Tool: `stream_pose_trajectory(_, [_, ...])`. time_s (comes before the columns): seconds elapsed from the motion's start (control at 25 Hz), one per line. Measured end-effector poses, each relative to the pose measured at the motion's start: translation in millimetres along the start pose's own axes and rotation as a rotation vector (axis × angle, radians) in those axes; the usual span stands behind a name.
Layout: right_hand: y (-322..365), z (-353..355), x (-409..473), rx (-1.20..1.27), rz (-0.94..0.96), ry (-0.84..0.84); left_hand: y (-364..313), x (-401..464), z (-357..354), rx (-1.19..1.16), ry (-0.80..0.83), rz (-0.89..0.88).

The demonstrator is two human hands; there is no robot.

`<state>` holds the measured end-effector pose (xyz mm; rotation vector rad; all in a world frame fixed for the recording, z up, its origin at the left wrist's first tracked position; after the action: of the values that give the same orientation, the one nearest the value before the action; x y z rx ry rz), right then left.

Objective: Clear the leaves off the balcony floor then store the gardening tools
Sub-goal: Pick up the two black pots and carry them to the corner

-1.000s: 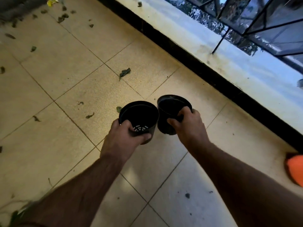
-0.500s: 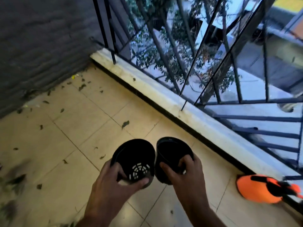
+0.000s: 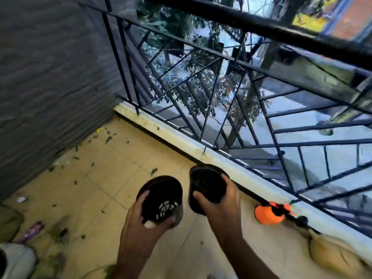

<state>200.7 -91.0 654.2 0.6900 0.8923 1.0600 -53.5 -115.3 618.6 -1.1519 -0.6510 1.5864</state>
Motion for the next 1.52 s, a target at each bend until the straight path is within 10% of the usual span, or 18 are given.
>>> stream_pose_trajectory(0.48, [87.0, 104.6, -171.0, -0.03, 0.027, -0.228, -127.0, -110.2, 30.6, 0.056, 0.228, -0.253])
stream_pose_trajectory(1.52, [-16.6, 358.0, -419.8, 0.025, 0.009, -0.509, -260.4, -354.7, -133.5, 0.072, 0.349, -0.541])
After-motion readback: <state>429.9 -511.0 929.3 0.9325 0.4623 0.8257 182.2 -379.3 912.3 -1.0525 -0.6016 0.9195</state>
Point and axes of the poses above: each hand's wrist, its own x-axis towards the middle knuckle, its own z-axis out of the back of the hand, y = z × x, the point moved 8 cm from there along x, towards the middle knuckle, and after that the axes turned 13 degrees about y, right-handed, at the moved point
